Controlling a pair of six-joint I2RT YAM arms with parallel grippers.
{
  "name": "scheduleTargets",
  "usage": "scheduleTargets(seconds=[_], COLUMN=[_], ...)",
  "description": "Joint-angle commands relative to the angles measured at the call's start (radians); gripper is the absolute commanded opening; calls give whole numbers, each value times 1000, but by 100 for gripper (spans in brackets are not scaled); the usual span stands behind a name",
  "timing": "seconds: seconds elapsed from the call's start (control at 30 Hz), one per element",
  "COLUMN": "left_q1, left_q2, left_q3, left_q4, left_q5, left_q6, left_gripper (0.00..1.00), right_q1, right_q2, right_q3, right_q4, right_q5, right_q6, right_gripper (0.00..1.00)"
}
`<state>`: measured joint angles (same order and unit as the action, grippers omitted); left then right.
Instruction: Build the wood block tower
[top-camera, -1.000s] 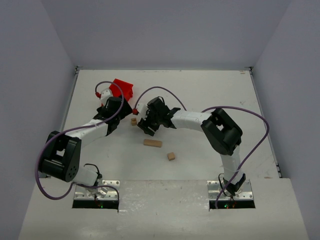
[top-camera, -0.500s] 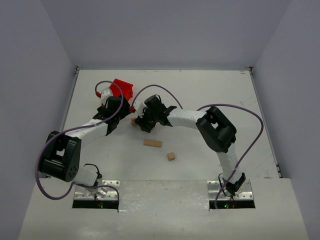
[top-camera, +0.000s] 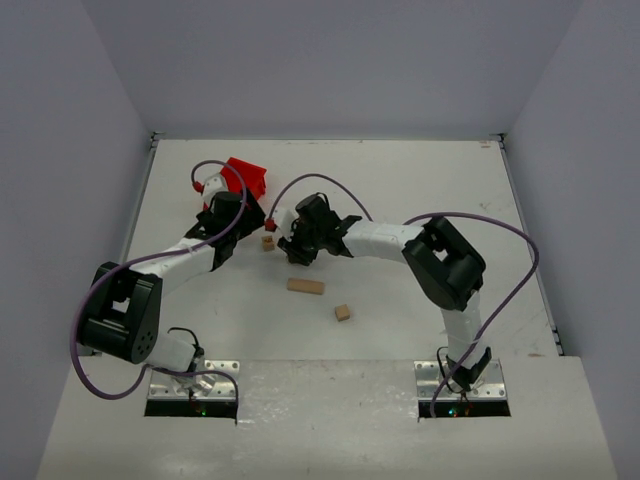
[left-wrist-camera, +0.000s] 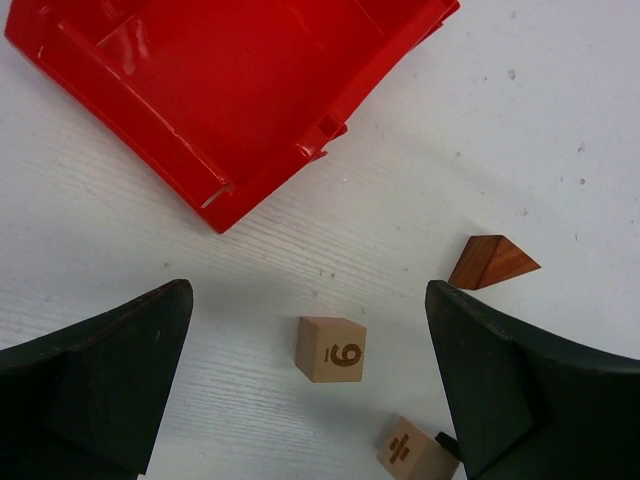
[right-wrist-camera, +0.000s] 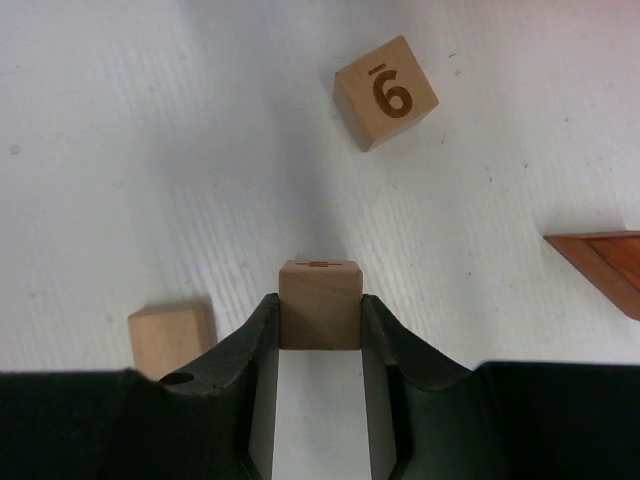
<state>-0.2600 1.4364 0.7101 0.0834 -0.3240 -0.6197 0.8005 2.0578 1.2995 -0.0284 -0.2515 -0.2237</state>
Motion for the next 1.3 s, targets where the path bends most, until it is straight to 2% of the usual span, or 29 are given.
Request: scheduleTargets(seconds=[0.0,0.2,0.4,0.53,0.7,1.27], left_q1=[7,5,3,1,-4,-8], left_q2=[-23,-27,-18,-11,7,27], left_q3=[-11,-29,-29,-26,-18,-6], left_q4=[95,143,158,161,167,164], left_q5=[88,190,244,258,283,290], left_q6=[39,75,96,105,117,126], left_gripper=[100,100,100,100,100,100], right_q1=[2,2,2,2,2,3], right_q2=[-176,-372,-427,-412,-384,-304], right_q3=[-67,-302,-405,-410,-388,-322], right_q4=[42,45,38,41,58,46], right_q5=[-38,0,-66,-127,-124,-153], right_q6=[-57,-45,-64,-107,-132,-106], right_gripper=[12,12,12,11,12,16])
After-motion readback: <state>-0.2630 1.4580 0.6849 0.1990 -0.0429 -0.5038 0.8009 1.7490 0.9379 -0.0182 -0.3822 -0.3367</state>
